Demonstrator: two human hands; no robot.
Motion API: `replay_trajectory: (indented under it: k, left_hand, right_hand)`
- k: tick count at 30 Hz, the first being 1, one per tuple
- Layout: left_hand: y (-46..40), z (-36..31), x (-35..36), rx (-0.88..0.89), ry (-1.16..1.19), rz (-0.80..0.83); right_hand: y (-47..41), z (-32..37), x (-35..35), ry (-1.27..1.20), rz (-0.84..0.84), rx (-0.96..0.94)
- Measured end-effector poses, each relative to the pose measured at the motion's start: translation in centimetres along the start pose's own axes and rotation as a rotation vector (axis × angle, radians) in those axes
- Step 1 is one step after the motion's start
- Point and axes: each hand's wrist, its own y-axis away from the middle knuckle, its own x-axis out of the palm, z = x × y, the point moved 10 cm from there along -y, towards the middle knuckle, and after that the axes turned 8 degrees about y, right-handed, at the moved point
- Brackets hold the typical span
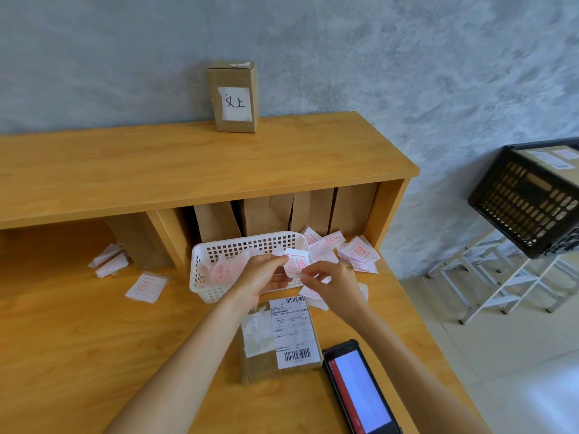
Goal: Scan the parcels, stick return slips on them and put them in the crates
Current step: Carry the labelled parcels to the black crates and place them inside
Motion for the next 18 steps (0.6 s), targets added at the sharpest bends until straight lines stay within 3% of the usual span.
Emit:
replay_trajectory:
  k: [5, 10, 15, 18]
  left_hand:
    - [0.8, 0.6, -1.5, 0.002, 0.054, 0.009]
    - [1.8, 1.7, -1.3, -0.003, 0.046, 0.025]
    - [2.4, 3.7, -2.1, 0.001, 0.004, -0.003]
    - [2.9, 4.1, -3.1, 0.087, -0.168, -0.050]
  right_hand:
    - [-0.4, -3.1, -1.8, -0.128, -0.067, 0.174]
    - [-0.1, -3.1, 1.5, -0.179, 0.251, 0.241]
    - [0.8, -3.4, 2.8, -0.246, 0.292, 0.271]
    - [1.5, -3.6, 3.4, -0.179, 0.305, 0.242]
